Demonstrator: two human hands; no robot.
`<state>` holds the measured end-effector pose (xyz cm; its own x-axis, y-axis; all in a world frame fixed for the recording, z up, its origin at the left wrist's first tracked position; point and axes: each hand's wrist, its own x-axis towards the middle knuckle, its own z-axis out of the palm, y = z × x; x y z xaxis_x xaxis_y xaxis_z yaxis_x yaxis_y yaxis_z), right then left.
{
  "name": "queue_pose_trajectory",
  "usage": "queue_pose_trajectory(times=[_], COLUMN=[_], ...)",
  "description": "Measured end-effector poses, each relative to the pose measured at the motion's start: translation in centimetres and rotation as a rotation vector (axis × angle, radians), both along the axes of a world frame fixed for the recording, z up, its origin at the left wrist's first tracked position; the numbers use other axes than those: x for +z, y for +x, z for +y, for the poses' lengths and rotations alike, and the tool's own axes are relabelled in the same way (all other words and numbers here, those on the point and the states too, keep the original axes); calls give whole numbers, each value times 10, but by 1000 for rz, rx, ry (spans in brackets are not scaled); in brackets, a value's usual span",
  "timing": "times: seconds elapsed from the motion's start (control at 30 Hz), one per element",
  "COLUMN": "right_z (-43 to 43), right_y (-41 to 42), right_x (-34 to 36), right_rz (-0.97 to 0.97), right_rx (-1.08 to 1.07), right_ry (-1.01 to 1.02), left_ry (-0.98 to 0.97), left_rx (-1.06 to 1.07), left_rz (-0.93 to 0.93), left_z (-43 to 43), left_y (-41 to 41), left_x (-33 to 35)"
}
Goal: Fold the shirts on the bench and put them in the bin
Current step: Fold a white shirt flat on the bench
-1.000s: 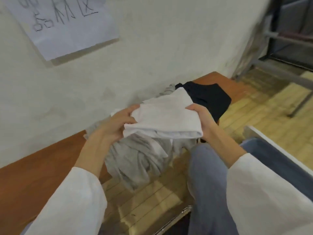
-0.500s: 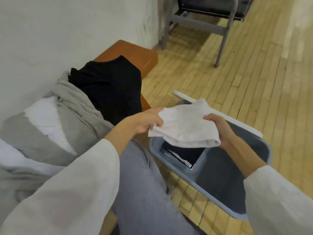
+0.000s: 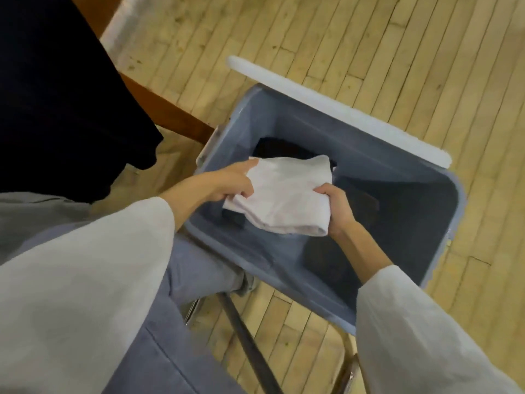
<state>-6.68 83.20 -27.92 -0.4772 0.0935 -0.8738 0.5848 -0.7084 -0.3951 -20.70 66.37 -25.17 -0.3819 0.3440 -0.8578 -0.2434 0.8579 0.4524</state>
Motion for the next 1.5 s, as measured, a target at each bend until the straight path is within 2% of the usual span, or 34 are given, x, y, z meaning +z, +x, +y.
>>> queue_pose_trajectory(times=[0.07,0.17,0.23,0.33,0.47,0.5,0.6,0.73,0.8,0.9,1.0,1.03,1.1,1.17,1.23,1.27,1.3,1.37,1.5], right_z=[1,7,10,6,-15,-18,-13,-1,0,-6,-15,-15,-12,-10,-11,-10,-8,-2,0], right_y=[-7,-24,-33,-37,-27,-25,-34,-58,-63,-56,-46,-46,-53,-62,-68,-68,-67,-64,-67], right_x=[-14,-37,-49,-88,-146,-155,-160,-164,-166,-167,-175,-173,-170,-172,-183,-189,-194,-205,-213], right_rz=[16,162,210,157,-38,-49,-115,-213,-262,-320,-416,-418,-281,-1,164,138,68,-94,-218], right_rx=[-24,-91,-94,-7,155,177,117,59,66,22,99,97,132,325,600,736,868,1082,1184], right_ry=[25,222,336,436,413,454,655,838,952,1069,1080,1141,1438,1723,1732,1663,1592,1477,1385], left_ry=[-3,61,157,115,-192,-207,-152,-134,-195,-353,-395,-396,-422,-430,-256,-133,-61,-79,-195], left_rx=[-80,-246,-295,-216,-16,42,137,259,213,-14,-225,-266,-356,-469,-560,-672,-767,-920,-987], left_rz=[90,324,398,292,-94,-125,-19,-121,-41,155,219,220,339,660,804,733,587,344,129], left_z=[8,21,25,25,6,2,-9,-16,-13,-7,-6,-9,-11,-1,18,26,32,39,44], left_y=[-7,-23,-33,-42,-35,-30,-21,-22,-25,-23,-18,-14,5,32,56,68,77,83,76], left_x=[-12,-24,-34,-75,-146,-159,-177,-179,-180,-179,-181,-182,-180,-176,-167,-168,-169,-169,-183])
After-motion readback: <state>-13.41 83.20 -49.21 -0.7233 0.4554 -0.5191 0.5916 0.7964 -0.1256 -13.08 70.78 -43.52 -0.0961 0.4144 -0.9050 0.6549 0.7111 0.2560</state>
